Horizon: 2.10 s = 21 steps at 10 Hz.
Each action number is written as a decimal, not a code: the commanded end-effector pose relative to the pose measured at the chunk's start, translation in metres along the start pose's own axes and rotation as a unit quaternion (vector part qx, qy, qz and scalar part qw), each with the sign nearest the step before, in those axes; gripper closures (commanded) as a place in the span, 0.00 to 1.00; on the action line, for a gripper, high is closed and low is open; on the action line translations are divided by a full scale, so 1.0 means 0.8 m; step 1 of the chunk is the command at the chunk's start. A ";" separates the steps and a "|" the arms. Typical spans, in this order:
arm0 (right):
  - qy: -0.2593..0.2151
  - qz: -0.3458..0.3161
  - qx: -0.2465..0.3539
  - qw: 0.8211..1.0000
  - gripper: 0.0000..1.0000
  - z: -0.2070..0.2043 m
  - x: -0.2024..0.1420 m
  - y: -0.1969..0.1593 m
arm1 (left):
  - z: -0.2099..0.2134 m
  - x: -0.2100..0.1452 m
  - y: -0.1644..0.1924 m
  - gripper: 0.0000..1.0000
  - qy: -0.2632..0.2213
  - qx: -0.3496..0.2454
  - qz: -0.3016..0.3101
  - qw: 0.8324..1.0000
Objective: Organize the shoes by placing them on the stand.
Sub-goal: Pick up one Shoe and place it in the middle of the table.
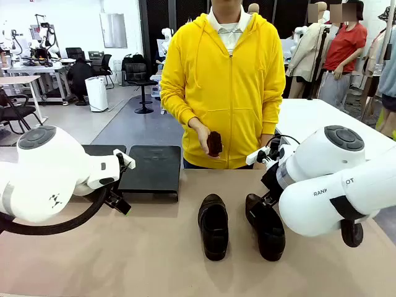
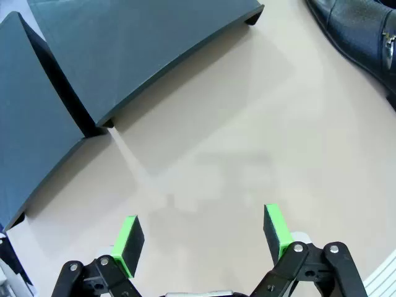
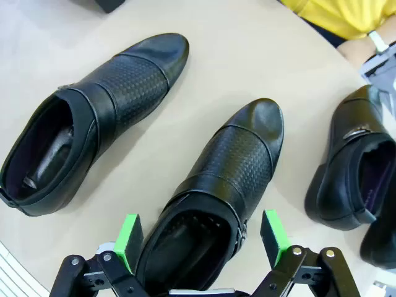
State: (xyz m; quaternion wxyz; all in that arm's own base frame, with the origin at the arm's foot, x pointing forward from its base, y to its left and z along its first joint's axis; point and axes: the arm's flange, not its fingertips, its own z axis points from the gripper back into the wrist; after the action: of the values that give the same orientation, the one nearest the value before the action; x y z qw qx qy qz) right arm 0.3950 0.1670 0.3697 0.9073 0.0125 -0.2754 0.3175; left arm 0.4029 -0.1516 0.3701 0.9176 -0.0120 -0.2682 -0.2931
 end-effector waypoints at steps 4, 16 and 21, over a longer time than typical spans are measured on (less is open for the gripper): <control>0.000 0.000 0.000 1.000 0.00 0.000 0.000 0.000 | 0.000 0.000 0.000 0.00 0.000 0.000 0.000 1.000; 0.015 -0.092 0.109 0.990 0.00 0.236 -0.014 -0.032 | 0.220 -0.006 0.068 0.00 0.036 -0.090 0.113 0.989; -0.029 -0.262 0.068 0.962 0.00 0.410 -0.167 -0.100 | 0.352 -0.173 0.139 0.00 -0.026 -0.199 0.149 0.968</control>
State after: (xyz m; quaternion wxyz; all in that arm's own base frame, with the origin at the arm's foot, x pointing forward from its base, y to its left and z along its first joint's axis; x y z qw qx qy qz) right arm 0.1893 -0.0157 0.6006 0.9414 0.1651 -0.2599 0.1380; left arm 0.2308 0.0496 0.5769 0.9295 -0.2067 -0.2082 -0.2235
